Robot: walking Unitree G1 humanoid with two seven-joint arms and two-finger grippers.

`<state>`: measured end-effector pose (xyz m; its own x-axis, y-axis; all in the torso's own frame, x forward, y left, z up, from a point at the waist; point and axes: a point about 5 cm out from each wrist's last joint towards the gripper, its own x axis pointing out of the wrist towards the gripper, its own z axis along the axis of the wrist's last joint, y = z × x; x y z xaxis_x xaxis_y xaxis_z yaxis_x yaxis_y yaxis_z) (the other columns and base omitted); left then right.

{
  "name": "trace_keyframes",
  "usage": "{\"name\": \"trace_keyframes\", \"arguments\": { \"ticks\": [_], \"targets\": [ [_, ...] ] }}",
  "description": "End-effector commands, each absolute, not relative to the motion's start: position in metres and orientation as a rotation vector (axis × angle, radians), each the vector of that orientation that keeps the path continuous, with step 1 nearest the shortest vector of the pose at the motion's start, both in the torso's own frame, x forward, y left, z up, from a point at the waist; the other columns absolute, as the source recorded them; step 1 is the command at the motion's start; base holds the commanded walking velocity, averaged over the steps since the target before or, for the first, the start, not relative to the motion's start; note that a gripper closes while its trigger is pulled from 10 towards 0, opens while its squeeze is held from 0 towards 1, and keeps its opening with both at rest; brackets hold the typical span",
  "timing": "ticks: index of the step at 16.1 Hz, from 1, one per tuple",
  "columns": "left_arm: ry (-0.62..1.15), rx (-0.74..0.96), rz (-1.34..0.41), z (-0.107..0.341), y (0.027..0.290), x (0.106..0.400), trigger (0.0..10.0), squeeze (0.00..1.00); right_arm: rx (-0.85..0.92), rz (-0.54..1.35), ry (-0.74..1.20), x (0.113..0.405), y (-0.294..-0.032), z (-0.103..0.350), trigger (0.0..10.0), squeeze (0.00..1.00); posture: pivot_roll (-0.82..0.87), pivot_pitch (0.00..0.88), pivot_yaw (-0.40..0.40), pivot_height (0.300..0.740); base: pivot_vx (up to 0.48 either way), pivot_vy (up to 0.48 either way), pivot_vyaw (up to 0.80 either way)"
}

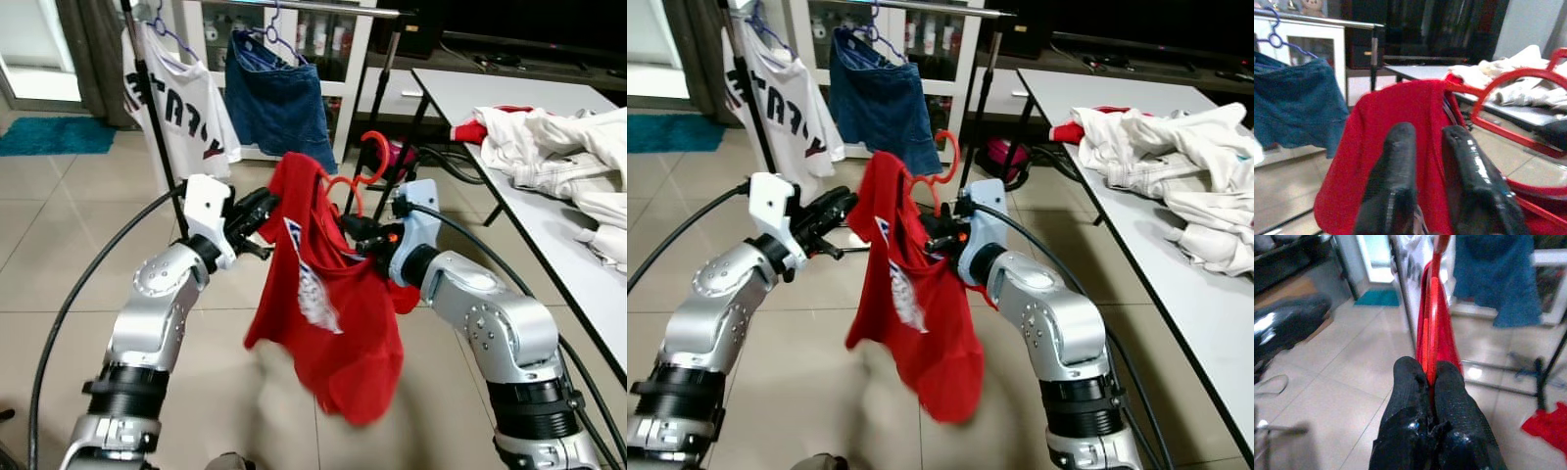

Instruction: Hang hanger

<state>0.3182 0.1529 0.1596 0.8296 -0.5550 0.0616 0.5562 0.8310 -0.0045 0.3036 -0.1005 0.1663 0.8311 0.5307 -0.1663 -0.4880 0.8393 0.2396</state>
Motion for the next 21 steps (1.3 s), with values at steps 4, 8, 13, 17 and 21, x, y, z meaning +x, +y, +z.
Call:
{"name": "trace_keyframes", "arguments": {
  "ticks": [4, 8, 13, 17, 21],
  "targets": [
    [0.017, 0.012, -0.373, 0.148, 0.186, 0.291, 10.0, 0.00, 0.186, 0.235, 0.262, 0.301, -0.146, 0.132, 10.0, 0.00, -0.07, 0.000, -0.090, 0.740, 0.000, 0.000, 0.00],
    [0.099, 0.042, -0.221, 0.127, 0.201, 0.278, 10.0, 0.00, 0.034, 0.158, 0.302, 0.292, -0.150, 0.110, 10.0, 0.00, -0.07, 0.000, -0.086, 0.740, 0.000, 0.000, 0.00],
    [0.091, 0.025, -0.171, 0.126, 0.194, 0.272, 10.0, 0.00, 0.069, 0.107, 0.235, 0.284, -0.154, 0.102, 10.0, 0.00, -0.08, 0.000, -0.091, 0.740, 0.049, 0.000, 0.00],
    [0.091, 0.017, -0.161, 0.127, 0.193, 0.272, 10.0, 0.00, 0.148, 0.127, 0.199, 0.282, -0.152, 0.105, 10.0, 0.00, -0.09, 0.000, -0.094, 0.740, 0.277, 0.000, 0.00],
    [0.087, 0.012, -0.166, 0.128, 0.188, 0.277, 10.0, 0.00, 0.150, 0.111, 0.205, 0.280, -0.153, 0.102, 10.0, 0.00, -0.09, 0.000, -0.089, 0.740, 0.335, 0.000, 0.00]
  ]
}}
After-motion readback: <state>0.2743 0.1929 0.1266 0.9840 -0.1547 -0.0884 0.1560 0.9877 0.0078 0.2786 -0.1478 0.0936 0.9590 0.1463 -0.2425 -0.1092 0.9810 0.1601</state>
